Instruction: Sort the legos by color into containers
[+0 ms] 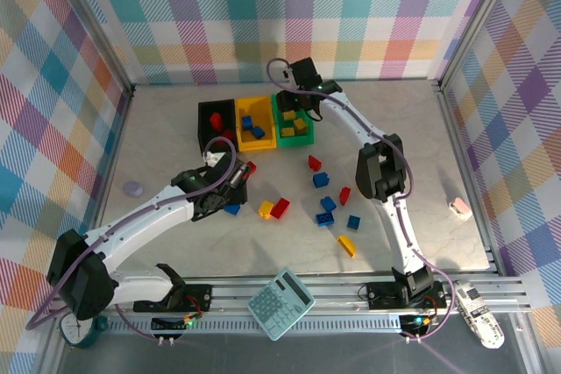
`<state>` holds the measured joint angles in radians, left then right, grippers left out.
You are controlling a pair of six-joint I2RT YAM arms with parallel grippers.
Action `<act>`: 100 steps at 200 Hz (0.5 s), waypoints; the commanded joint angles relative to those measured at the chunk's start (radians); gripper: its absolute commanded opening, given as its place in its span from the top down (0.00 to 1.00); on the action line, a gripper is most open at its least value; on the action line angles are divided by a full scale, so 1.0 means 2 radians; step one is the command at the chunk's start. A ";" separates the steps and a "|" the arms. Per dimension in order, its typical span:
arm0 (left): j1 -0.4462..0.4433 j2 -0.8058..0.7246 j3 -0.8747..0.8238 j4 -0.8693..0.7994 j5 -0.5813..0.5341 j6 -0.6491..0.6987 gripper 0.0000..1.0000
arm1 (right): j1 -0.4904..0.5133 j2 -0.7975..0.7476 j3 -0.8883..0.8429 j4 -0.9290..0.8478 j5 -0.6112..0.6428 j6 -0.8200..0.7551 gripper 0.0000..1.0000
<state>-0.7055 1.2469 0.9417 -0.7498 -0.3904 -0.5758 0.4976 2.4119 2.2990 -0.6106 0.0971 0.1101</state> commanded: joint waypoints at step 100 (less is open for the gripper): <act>-0.016 0.069 0.036 0.063 0.076 0.038 0.22 | 0.003 -0.319 -0.374 0.078 -0.046 0.031 0.35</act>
<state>-0.7090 1.3621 0.9920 -0.6571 -0.3061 -0.5148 0.4976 1.8950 1.6699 -0.5156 0.0395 0.1322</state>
